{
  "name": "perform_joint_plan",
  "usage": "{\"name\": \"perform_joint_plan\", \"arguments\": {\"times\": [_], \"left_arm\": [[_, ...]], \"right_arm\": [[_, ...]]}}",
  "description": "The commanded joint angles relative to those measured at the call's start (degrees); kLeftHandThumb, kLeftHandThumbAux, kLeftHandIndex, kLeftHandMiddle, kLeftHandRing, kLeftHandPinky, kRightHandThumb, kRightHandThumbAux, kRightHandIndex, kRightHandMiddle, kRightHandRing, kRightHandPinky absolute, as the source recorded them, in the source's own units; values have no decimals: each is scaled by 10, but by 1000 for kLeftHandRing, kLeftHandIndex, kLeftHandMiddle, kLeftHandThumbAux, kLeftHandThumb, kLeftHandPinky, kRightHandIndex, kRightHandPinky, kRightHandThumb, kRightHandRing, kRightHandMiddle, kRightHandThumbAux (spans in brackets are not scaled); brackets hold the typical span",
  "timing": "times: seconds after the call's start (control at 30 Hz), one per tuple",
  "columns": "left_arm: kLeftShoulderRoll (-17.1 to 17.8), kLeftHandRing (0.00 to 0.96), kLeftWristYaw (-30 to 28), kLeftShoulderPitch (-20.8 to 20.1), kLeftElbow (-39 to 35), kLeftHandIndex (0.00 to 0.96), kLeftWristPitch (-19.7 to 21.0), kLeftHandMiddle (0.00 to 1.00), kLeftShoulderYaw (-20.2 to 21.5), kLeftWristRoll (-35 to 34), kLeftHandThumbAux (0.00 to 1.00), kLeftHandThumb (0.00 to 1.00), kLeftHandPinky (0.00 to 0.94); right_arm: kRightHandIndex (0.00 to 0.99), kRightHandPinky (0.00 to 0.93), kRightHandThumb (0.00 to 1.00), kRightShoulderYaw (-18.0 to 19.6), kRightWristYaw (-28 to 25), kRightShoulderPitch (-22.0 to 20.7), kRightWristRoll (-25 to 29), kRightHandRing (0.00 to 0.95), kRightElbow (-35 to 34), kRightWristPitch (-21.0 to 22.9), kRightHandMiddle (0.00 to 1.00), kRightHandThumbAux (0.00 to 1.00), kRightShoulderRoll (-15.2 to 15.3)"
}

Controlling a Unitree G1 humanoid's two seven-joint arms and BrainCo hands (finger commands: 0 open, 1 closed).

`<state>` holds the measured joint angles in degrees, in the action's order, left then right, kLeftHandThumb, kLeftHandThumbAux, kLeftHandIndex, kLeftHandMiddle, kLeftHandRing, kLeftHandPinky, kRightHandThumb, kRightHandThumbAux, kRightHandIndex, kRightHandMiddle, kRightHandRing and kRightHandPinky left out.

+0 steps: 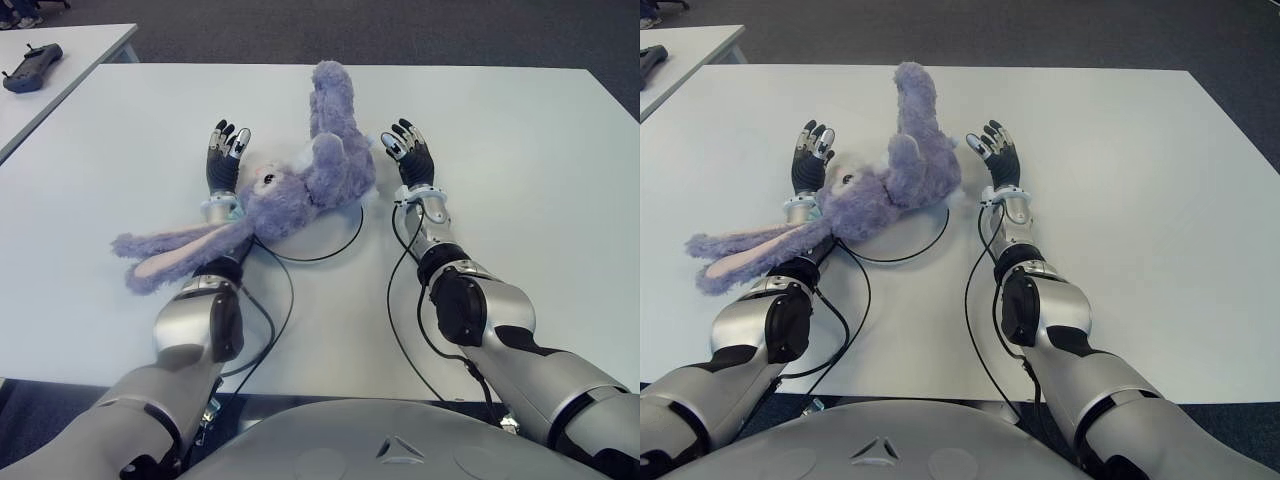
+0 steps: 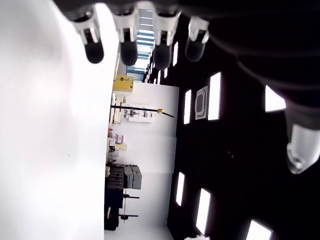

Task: Put the doll into the plate.

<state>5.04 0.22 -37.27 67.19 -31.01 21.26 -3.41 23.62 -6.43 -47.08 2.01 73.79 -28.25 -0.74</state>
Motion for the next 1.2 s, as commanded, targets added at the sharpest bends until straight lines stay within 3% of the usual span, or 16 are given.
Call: {"name": "perform_joint_plan", "arguments": {"times": [0.03, 0.33, 0.73, 1.2], "left_arm": [[-37, 80, -8, 149, 82, 84, 32, 100, 6, -13, 482, 0, 74], [-31, 79, -13, 158, 80, 83, 22, 96, 1, -8, 478, 0, 80], [-28, 83, -22, 167, 78, 89, 8, 98, -1, -8, 485, 0, 88], [-31, 87, -24, 169, 75, 87, 3, 103, 3, -13, 511, 0, 90]], "right_arm": [[115, 119, 0, 3, -11, 85, 13, 114, 36, 14, 131, 724, -33], [159, 169, 3, -11, 5, 128, -5, 157, 39, -6, 183, 815, -52], [220, 251, 130, -34, 35, 162, -18, 246, 40, -15, 266, 892, -66], [260, 344, 156, -67, 95, 162, -40, 336, 40, -3, 334, 895, -62]]}}
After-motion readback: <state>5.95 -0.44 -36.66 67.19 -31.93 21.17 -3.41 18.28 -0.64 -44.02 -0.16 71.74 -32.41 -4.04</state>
